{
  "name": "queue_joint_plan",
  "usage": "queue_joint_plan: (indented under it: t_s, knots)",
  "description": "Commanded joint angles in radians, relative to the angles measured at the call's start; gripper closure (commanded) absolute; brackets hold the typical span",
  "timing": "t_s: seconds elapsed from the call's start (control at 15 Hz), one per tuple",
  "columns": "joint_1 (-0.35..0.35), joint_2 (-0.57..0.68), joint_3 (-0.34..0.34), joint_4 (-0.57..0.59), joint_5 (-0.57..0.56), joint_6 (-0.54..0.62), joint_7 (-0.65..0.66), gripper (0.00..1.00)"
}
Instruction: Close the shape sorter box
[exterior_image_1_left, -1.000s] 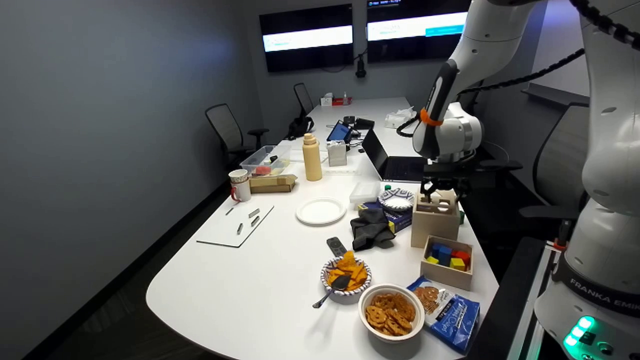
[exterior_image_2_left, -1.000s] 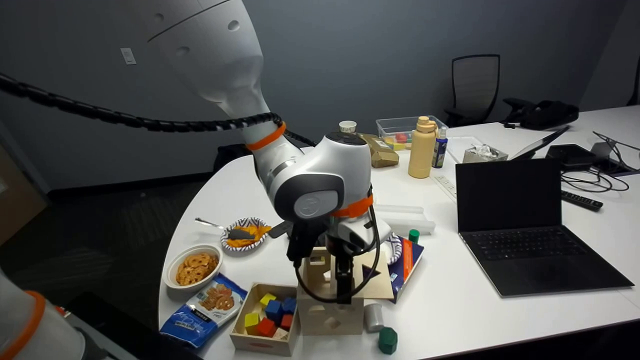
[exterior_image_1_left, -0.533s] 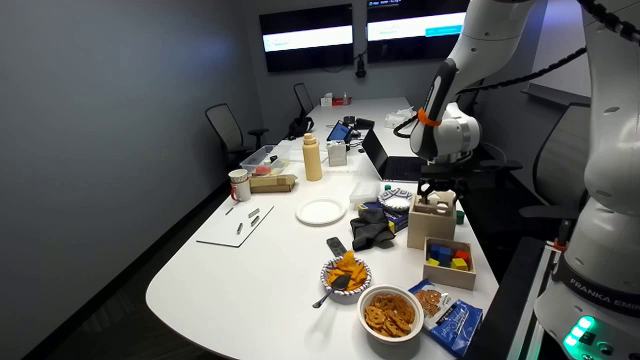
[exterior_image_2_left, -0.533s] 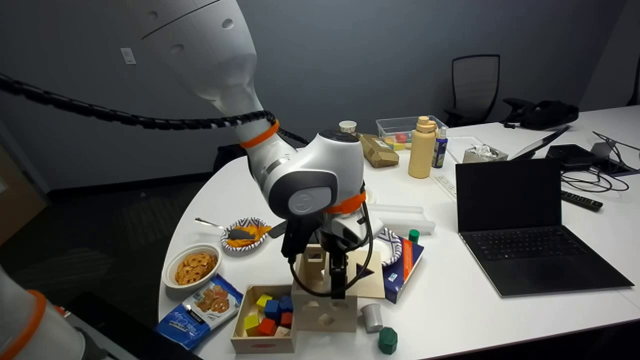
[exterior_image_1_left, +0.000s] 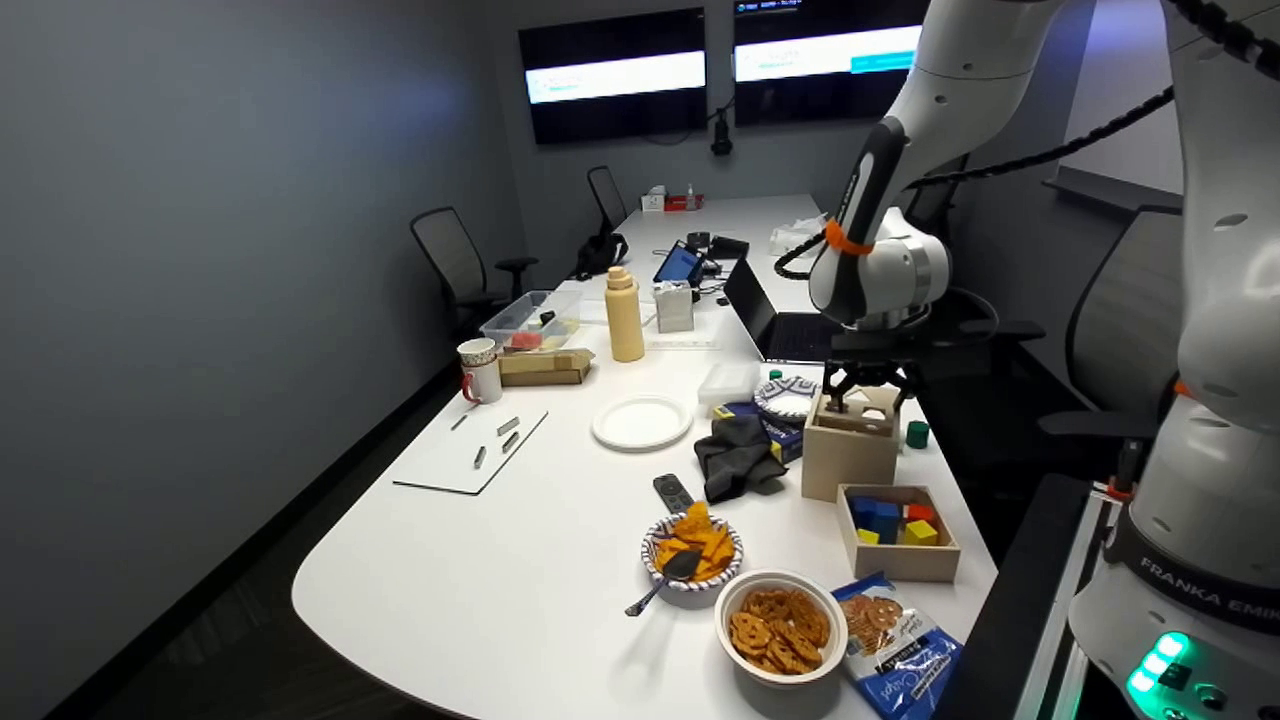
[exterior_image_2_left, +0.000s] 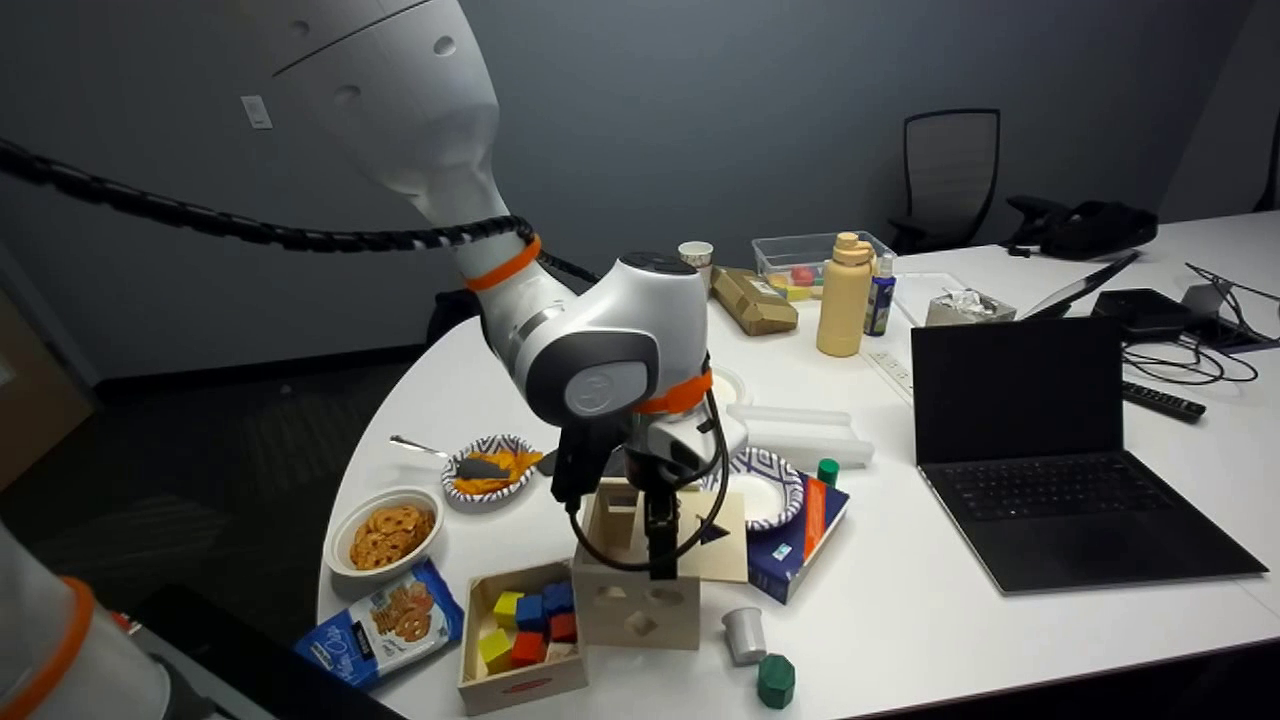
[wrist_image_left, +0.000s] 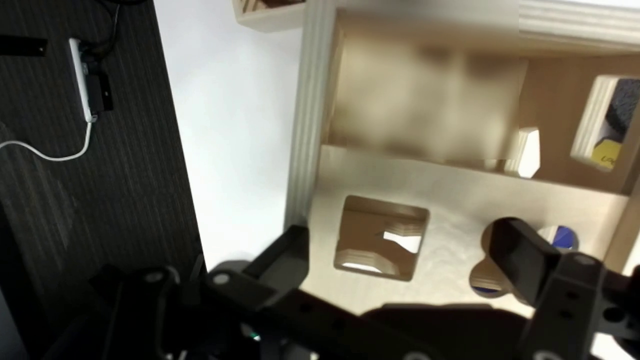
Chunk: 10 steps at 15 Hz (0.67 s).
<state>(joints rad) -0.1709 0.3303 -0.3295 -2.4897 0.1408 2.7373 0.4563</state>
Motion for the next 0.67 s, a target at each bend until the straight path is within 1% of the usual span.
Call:
queue_joint_plan:
  t_s: [0.0,0.33,0.6]
  knots:
    - [0.021,-0.034,0.019,-0.020,0.006,-0.016,-0.011,0.00]
    - [0.028,-0.040,0.034,-0.020,0.000,-0.056,-0.030,0.00]
    - [0.023,-0.049,0.060,-0.022,0.011,-0.079,-0.053,0.00]
